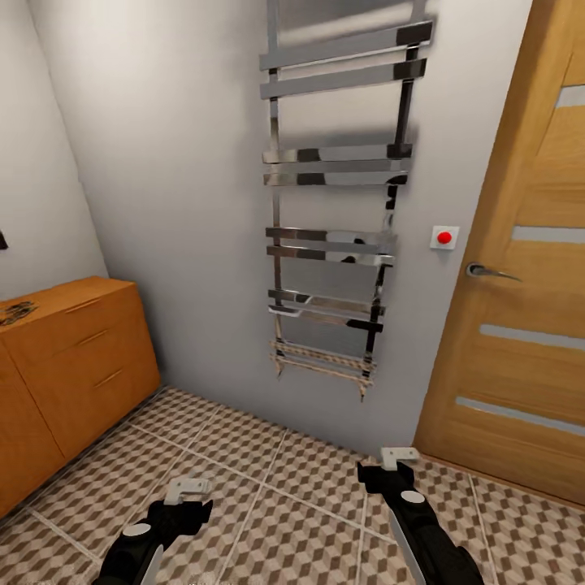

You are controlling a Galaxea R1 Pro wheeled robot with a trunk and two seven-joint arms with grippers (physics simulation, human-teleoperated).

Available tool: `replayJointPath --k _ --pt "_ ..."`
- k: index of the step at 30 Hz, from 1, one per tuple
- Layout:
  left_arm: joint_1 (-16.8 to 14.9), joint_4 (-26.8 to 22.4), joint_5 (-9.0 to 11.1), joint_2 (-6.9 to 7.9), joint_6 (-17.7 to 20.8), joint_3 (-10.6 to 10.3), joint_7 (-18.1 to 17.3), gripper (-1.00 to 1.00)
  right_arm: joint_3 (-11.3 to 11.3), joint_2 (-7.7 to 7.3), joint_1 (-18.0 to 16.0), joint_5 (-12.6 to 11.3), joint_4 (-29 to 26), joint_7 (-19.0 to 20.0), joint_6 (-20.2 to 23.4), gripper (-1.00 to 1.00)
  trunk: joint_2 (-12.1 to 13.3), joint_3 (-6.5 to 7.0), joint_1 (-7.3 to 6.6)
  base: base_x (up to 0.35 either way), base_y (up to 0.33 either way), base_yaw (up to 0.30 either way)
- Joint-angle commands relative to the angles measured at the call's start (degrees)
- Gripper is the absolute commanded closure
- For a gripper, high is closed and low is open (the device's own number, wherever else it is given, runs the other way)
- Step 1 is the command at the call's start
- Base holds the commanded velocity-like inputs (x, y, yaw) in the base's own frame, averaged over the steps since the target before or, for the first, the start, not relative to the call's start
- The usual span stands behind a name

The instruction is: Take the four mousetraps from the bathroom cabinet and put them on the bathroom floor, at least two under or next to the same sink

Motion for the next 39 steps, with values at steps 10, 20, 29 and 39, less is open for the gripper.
replayJointPath --k 10,20,29,39 --pt "0.0 0.0 0.0 0.04 0.3 -0.1 0.0 -1.0 0.1 -0.02 0.0 0.3 -0.1 -0.3 0.4 -1.0 0.0 -0.06 0.0 0.0 0.0 0.258" --pt "0.0 0.1 0.0 0.04 0.3 -0.1 0.0 -1.0 0.1 -0.02 0.0 0.3 -0.1 -0.3 0.4 -1.0 0.0 -0.06 0.0 0.0 0.0 0.259" --pt "0.0 0.3 0.0 0.04 0.3 -0.2 0.0 -1.0 0.1 -0.02 0.0 0.3 -0.1 -0.3 0.4 -1.0 0.0 -0.06 0.0 0.0 0.0 0.258" --pt "0.0 0.3 0.0 0.02 0.3 -0.2 0.0 -1.0 0.1 -0.01 0.0 0.3 -0.1 -0.3 0.4 -1.0 0.0 -0.06 0.0 0.015 -0.016 0.259"
